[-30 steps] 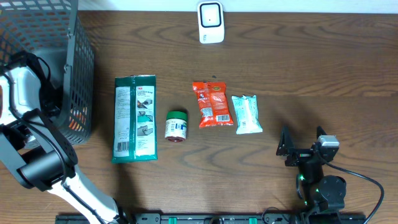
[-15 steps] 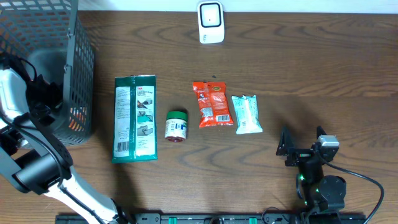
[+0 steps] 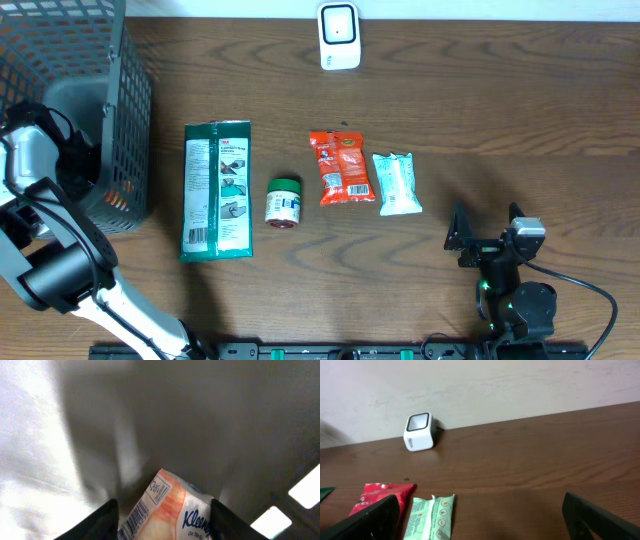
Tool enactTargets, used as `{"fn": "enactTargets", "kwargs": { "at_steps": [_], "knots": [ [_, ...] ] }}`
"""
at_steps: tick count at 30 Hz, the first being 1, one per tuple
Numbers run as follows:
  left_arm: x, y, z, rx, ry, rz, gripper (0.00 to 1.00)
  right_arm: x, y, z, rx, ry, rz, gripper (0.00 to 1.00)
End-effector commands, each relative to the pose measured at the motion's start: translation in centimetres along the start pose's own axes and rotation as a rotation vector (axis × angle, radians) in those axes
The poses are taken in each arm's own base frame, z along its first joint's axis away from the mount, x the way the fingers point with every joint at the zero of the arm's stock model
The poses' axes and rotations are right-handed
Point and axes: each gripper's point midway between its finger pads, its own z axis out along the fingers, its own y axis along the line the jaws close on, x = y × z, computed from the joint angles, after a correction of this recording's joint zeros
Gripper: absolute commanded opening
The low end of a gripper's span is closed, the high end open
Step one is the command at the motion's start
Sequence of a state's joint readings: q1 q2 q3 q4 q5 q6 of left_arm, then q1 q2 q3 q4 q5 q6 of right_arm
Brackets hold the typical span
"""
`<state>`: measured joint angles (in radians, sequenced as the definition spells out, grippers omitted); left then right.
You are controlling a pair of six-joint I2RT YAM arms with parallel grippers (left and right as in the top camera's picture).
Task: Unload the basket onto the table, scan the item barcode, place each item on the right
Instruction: 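Grasp the small orange Kleenex tissue pack in the basket, then carry the tissue pack out and place it below the red bag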
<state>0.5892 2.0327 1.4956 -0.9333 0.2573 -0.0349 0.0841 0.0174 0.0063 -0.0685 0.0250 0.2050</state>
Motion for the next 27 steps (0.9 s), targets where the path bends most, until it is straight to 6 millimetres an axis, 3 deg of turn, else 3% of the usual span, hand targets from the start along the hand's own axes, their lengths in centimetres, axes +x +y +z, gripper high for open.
{"fn": "enactTargets", "kwargs": {
  "at_steps": [1, 8, 12, 15, 18, 19, 20, 23, 27],
  "knots": [
    [-2.0, 1.4, -1.3, -0.039, -0.063, -0.065, 0.51, 0.0, -0.1, 0.0, 0.005, -0.001, 0.004, 0.99],
    [-4.1, 1.5, -3.2, -0.027, -0.134, -0.077, 0.31, 0.0, -0.1, 0.0, 0.005, -0.001, 0.004, 0.99],
    [-5.8, 0.7, -6.7, -0.016, -0.234, -0.059, 0.29, 0.0, -0.1, 0.0, 0.005, -0.001, 0.004, 0.99],
    [-7.2, -0.5, -12.3, -0.001, -0.380, -0.031, 0.22, 0.0, -0.1, 0.0, 0.005, -0.001, 0.004, 0.99],
    [-7.4, -1.6, -17.5, 0.014, -0.510, -0.006, 0.19, 0.0, -0.1, 0.0, 0.005, -0.001, 0.004, 0.99],
    [-7.0, -2.4, -21.4, 0.025, -0.609, 0.014, 0.19, 0.0, -0.1, 0.0, 0.005, -0.001, 0.004, 0.99],
    [-6.5, -2.8, -23.3, 0.031, -0.661, 0.023, 0.15, 0.0, -0.1, 0.0, 0.005, 0.000, 0.004, 0.99],
    [-4.3, -3.8, -28.9, 0.051, -0.802, 0.021, 0.15, 0.0, -0.1, 0.0, 0.005, 0.000, 0.004, 0.99],
    [-0.4, -5.4, -34.5, 0.050, -0.950, 0.036, 0.14, 0.0, -0.1, 0.0, 0.005, -0.001, 0.004, 0.99]
  ]
}}
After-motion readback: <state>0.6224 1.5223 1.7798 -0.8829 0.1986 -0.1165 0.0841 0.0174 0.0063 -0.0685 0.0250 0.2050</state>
